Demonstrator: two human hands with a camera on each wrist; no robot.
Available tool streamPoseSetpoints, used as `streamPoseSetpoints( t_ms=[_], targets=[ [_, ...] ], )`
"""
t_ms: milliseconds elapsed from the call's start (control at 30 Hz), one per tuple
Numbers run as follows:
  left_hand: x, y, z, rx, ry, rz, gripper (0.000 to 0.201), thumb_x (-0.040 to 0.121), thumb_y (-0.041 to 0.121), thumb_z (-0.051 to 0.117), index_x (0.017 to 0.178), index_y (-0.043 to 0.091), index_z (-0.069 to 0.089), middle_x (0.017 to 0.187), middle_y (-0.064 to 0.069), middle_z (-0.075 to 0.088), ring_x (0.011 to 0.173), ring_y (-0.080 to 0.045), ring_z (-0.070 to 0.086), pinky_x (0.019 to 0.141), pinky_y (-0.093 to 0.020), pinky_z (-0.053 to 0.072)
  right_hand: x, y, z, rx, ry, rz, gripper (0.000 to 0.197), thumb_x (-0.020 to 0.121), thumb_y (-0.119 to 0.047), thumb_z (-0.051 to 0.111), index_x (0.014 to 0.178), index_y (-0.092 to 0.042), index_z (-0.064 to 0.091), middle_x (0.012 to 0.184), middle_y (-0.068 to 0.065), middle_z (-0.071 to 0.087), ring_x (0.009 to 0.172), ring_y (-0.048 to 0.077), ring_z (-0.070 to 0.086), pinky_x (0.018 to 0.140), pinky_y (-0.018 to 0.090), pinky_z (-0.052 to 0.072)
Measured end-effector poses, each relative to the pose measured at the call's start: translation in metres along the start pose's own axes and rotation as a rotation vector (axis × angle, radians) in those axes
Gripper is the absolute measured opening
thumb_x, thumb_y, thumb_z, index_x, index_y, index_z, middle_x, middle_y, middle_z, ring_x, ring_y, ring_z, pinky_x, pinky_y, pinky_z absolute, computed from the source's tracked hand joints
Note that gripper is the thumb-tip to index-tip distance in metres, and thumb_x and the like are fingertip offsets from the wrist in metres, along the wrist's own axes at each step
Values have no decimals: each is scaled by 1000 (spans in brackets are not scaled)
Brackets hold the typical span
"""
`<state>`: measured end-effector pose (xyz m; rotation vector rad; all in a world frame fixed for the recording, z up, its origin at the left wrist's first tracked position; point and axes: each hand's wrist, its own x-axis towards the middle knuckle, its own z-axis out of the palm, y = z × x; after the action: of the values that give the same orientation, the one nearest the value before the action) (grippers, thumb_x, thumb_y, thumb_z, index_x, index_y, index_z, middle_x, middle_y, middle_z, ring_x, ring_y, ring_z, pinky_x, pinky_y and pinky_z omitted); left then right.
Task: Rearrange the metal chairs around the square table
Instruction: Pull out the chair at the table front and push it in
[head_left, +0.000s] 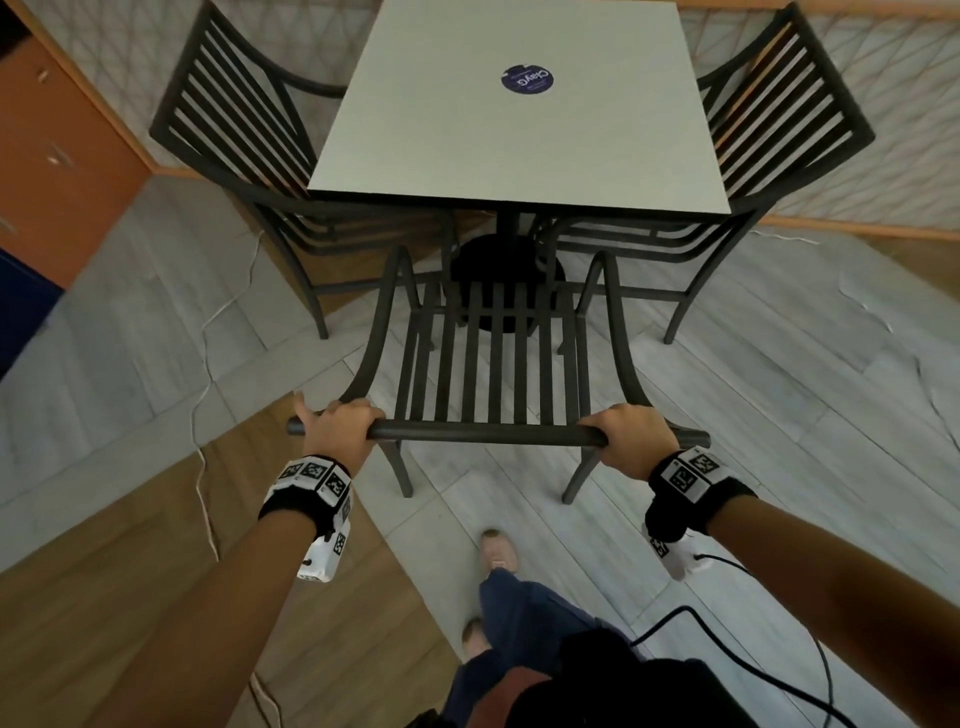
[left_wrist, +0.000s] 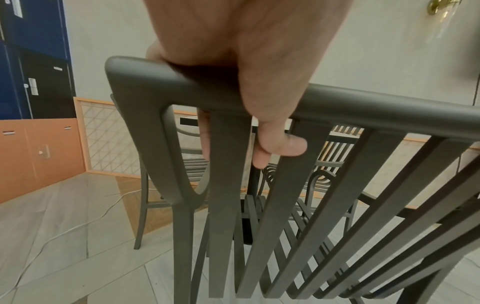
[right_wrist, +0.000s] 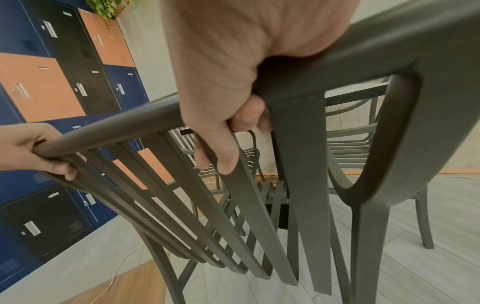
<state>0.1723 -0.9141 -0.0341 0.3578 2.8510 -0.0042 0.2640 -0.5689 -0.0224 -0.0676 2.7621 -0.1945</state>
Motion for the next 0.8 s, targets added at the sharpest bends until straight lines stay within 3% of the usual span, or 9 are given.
streamPoseSetpoints(
  t_ms=[133,400,533,633,733,800],
  targets=[
    [18,-2,-6,1,-8,5,14,89,29,56,89,31,69,91,9,63,92,-19,59,110,-68,7,14,-1,-6,-14,1,17,30,83,-14,53,99,-35,66,81,-5,70,79,18,63,68,34,52],
    [48,-3,-13,-4,-1,2,15,88,36,55,83,30,68,87,8,62,88,-19,58,109,-69,10,39,3,-19,-37,-17,22,28,86,-17,52,102,-34,66,77,-8,65,80,18,63,64,29,40],
    [52,-8,-7,20,9,20,14,87,36,56,84,30,68,88,9,63,88,-19,59,110,-68,12,42,2,-19,-45,-26,30,28,87,-19,50,104,-35,65,76,-6,66,77,18,63,63,28,42],
    [52,-13,-9,-13,-7,48,15,85,41,58,87,30,67,91,9,64,92,-18,60,111,-62,14,45,-2,-19,-54,-48,40,29,88,-19,49,106,-34,66,72,-10,57,75,16,58,64,28,44],
    [57,-19,-12,-88,-45,99,19,80,49,62,86,31,62,90,11,66,92,-15,61,107,-51,20,52,-12,-27,-168,-94,20,25,89,-19,48,104,-29,65,65,-11,43,77,14,47,63,28,37],
    [61,-28,-14,-145,-56,128,24,75,50,66,90,33,58,89,13,69,92,-11,62,105,-47,21,60,-23,-35,-265,-141,-10,18,86,-22,52,100,-25,64,74,-6,53,88,17,53,65,30,42]
  ],
)
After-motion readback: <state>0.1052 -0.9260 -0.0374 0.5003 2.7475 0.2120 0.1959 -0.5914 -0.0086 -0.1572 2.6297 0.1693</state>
